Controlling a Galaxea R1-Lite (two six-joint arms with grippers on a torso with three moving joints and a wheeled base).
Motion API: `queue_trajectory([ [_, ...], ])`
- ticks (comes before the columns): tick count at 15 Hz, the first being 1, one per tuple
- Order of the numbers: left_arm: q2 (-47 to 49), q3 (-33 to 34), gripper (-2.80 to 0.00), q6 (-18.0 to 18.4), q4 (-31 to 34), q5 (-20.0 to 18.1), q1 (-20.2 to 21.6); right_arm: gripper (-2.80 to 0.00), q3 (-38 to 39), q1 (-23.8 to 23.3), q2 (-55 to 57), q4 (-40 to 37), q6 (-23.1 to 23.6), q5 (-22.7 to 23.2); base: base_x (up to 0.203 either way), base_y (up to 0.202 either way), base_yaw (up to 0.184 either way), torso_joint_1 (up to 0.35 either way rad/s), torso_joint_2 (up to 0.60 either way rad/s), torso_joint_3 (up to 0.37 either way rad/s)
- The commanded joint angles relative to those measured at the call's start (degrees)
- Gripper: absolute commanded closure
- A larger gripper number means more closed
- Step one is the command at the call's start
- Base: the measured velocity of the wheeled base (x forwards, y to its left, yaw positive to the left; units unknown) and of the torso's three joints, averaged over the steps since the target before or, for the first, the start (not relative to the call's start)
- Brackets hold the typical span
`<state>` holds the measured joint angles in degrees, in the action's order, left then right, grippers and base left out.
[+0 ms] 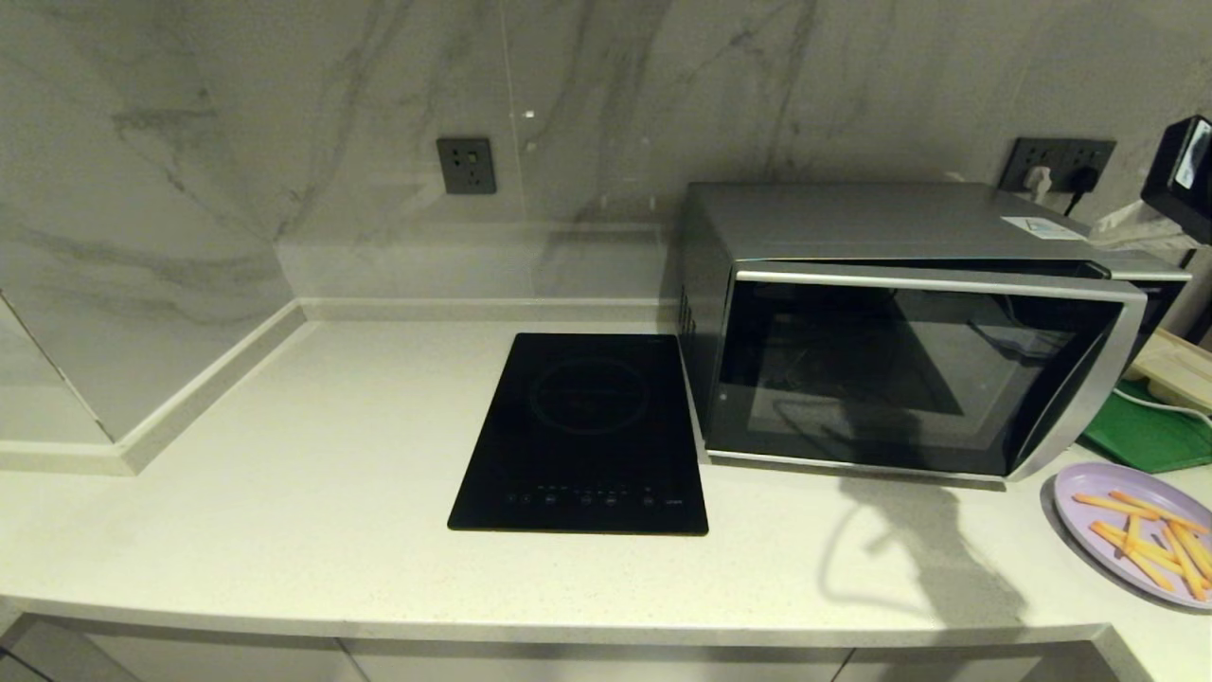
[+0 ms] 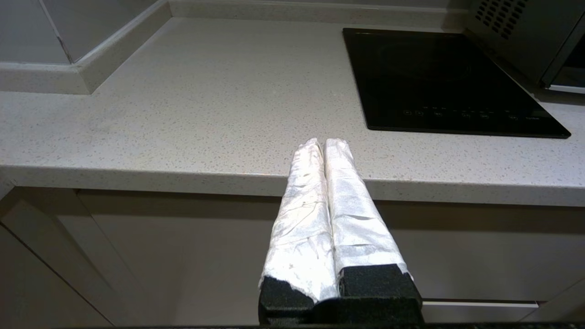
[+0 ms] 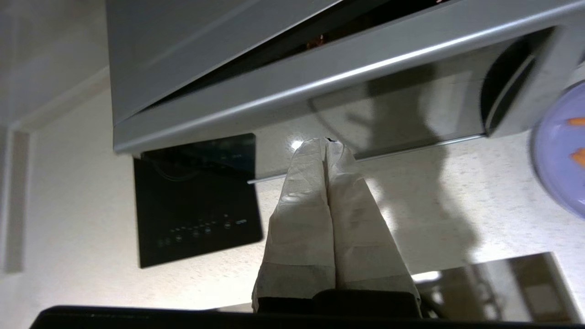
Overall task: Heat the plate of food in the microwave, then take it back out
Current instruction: Open the microwave oven
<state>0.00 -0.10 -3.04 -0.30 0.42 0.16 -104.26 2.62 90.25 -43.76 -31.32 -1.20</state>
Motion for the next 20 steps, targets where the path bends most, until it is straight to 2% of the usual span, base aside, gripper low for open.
queue_trajectory([
  [1, 0.0, 0.01, 0.0, -0.04, -0.05, 0.02, 0.02, 0.0, -5.17, -2.48, 8.33, -0.71, -1.08, 1.82, 0.0, 0.0, 0.0, 0.0, 0.0, 0.0],
  [3, 0.0, 0.01, 0.0, -0.04, -0.05, 0.02, 0.02, 0.0, -8.54, -4.99, 12.19, -0.66, -1.87, 1.82, 0.0, 0.0, 0.0, 0.0, 0.0, 0.0],
  [8, 0.0, 0.01, 0.0, -0.04, -0.05, 0.02, 0.02, 0.0, -9.12, -10.06, 16.71, 3.44, -0.96, 2.15, 0.0, 0.0, 0.0, 0.0, 0.0, 0.0],
  [15, 0.0, 0.01, 0.0, -0.04, -0.05, 0.02, 0.02, 0.0, -9.12, -10.97, 18.32, 5.62, 2.49, 5.0, 0.0, 0.0, 0.0, 0.0, 0.0, 0.0],
  [20, 0.0, 0.01, 0.0, -0.04, -0.05, 0.02, 0.02, 0.0, -9.04, -10.99, 18.91, 6.4, 4.68, 9.09, 0.0, 0.0, 0.0, 0.0, 0.0, 0.0],
])
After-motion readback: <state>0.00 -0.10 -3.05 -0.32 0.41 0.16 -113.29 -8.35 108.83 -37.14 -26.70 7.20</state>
